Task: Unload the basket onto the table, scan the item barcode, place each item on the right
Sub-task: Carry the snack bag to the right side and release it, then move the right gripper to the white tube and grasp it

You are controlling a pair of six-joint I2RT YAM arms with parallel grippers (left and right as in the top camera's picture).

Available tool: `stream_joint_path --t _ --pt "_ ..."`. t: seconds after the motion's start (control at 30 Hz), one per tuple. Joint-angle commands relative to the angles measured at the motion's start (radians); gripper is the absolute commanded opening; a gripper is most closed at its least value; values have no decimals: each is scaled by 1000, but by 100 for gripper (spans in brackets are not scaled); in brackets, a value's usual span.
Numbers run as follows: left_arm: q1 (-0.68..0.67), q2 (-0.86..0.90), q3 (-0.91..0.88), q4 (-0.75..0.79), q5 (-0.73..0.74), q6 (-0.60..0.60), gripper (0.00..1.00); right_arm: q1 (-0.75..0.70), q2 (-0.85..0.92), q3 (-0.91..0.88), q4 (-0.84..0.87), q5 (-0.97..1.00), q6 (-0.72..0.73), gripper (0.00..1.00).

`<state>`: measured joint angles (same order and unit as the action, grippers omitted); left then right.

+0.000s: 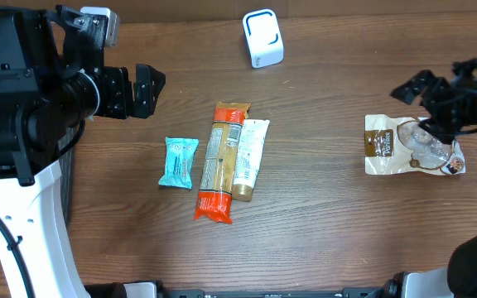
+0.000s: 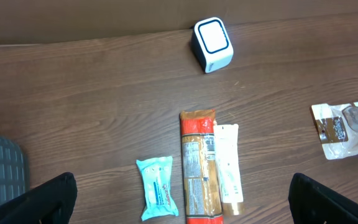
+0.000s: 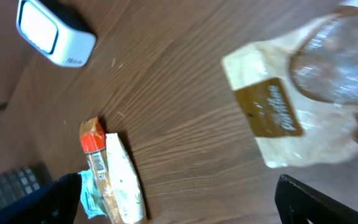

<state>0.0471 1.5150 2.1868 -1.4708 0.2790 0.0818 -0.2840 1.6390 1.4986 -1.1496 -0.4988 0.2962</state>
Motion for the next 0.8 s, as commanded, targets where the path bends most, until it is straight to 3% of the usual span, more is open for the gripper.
stream_joint_path --t 0.0,0.17,0.4,0.5,0.63,0.77 --pt "-2 3 8 1 -2 16 100 80 -6 -21 24 -3 -17 100" --pt "-2 3 8 1 -2 16 100 299 -3 -86 103 -3 -12 96" --pt "-2 3 8 1 -2 16 100 644 40 -209 356 2 152 56" --pt "-2 3 8 1 -2 16 100 762 94 -239 467 2 264 31" --pt "-2 3 8 1 -2 16 100 865 171 -239 545 1 339 22" --pt "-2 3 8 1 -2 16 100 938 220 -239 577 8 359 20"
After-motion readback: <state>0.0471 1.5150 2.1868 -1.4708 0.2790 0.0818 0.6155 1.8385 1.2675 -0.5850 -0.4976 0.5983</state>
